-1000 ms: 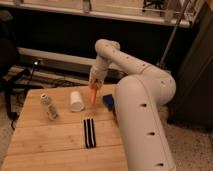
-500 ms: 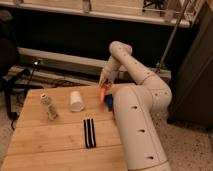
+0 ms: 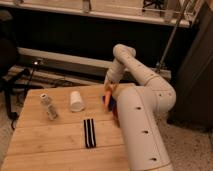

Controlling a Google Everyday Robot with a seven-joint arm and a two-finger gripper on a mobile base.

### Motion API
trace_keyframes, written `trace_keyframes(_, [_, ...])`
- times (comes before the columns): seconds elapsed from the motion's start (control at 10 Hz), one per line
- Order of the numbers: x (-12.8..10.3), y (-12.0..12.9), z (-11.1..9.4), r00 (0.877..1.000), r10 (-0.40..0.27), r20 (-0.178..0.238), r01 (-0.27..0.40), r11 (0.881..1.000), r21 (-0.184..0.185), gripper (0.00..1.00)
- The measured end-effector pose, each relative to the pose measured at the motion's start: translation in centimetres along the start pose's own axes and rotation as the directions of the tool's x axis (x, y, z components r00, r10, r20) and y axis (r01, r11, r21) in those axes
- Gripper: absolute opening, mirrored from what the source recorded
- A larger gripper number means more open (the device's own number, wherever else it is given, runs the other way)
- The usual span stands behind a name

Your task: Place the pepper on the white sponge

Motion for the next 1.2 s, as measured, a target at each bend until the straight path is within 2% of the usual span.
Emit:
trace_keyframes(0.5, [-0.4, 1.3, 2.9, 0.999, 0.034, 0.019, -0.034, 0.999, -0.017, 0.0])
trace_keyframes(1.2, [-0.2, 2.9, 2.6, 0.997, 0.079, 0.015, -0.079, 0.997, -0.011, 0.01])
